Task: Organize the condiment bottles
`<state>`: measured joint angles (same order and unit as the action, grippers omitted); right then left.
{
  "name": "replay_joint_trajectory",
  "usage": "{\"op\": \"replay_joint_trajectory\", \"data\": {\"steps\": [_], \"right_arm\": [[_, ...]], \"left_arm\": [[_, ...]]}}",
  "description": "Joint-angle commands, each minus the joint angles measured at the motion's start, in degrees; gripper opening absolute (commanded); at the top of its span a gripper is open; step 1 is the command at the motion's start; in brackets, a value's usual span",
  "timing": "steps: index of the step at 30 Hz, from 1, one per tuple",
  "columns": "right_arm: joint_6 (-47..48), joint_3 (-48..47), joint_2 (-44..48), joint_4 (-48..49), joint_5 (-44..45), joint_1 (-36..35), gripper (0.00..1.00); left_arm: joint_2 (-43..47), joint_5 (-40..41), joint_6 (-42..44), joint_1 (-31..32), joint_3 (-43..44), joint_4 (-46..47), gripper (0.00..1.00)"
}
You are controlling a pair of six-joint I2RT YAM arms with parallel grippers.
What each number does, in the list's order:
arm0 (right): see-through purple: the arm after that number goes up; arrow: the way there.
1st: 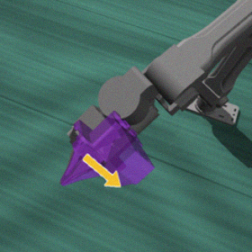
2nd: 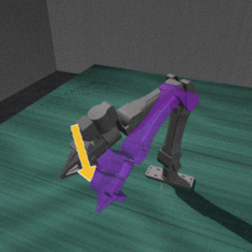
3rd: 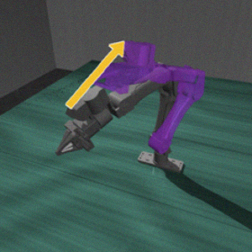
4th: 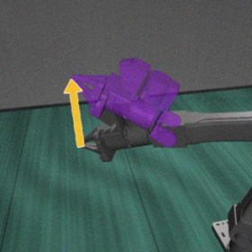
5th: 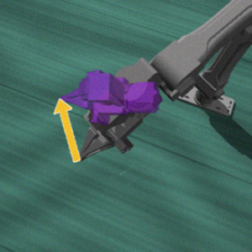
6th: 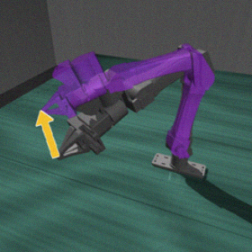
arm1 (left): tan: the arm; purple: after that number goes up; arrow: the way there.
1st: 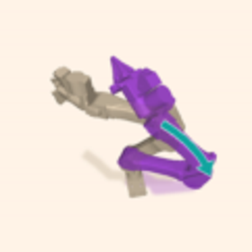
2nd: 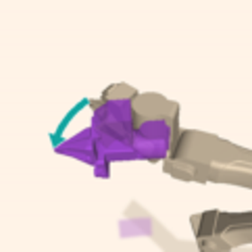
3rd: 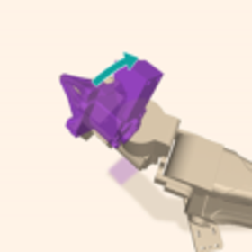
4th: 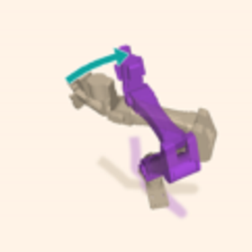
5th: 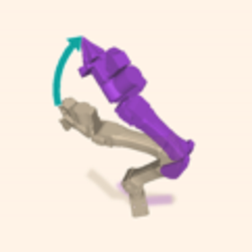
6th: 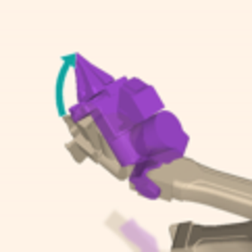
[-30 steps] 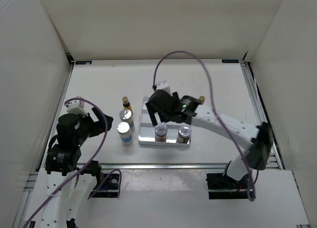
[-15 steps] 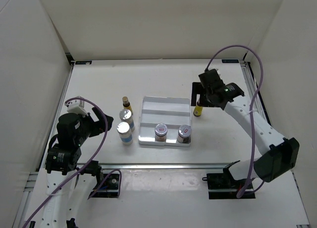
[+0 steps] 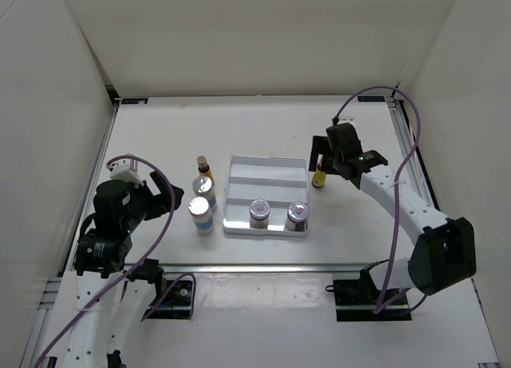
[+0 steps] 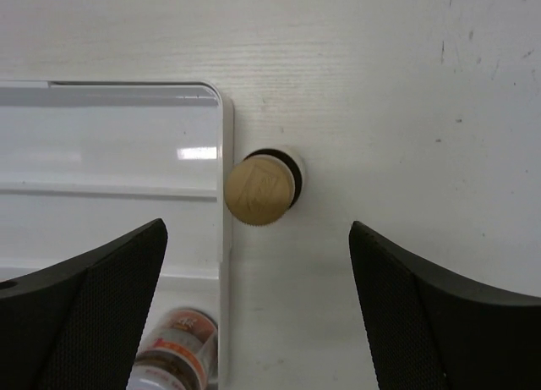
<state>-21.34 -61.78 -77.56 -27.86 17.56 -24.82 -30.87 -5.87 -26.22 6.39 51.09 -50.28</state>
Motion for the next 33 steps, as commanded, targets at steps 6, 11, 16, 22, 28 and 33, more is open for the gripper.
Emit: {"op": "replay_joint_trajectory", "data": {"steps": [6,11,16,22,28,33], "right_arm": [[3.59,1.5,-6.36,16.17,1.59,0.12,0.81],[4.12,1.57,-9.01,18.1,6.69,-0.49,0.69],[3.59,0.26,-11.73,16.79,10.29,-0.49,0.48],[3.59,-2.29,-11.74,14.41,14.24,-1.63,0.1],[5.43,-5.98,-6.47,9.67,23.82,-7.86,0.0],[7.98,-9.41,-2.25,7.99,25.42,-13.93,0.0]], "left_arm": [[-0.77,-1.16,-0.24,0.2,-0.11,-0.34,1.0],[-1.29,-1.16,-0.24,0.2,-0.11,-0.34,1.0],[-1.3,-1.16,-0.24,0.2,-0.11,-0.34,1.0],[-1.3,-1.16,-0.24,0.2,-0.11,-0.34,1.0],[-1.3,-1.16,-0.24,0.2,-0.11,-0.34,1.0],[-1.3,-1.16,-0.24,0.2,-0.11,-0.34,1.0]]}}
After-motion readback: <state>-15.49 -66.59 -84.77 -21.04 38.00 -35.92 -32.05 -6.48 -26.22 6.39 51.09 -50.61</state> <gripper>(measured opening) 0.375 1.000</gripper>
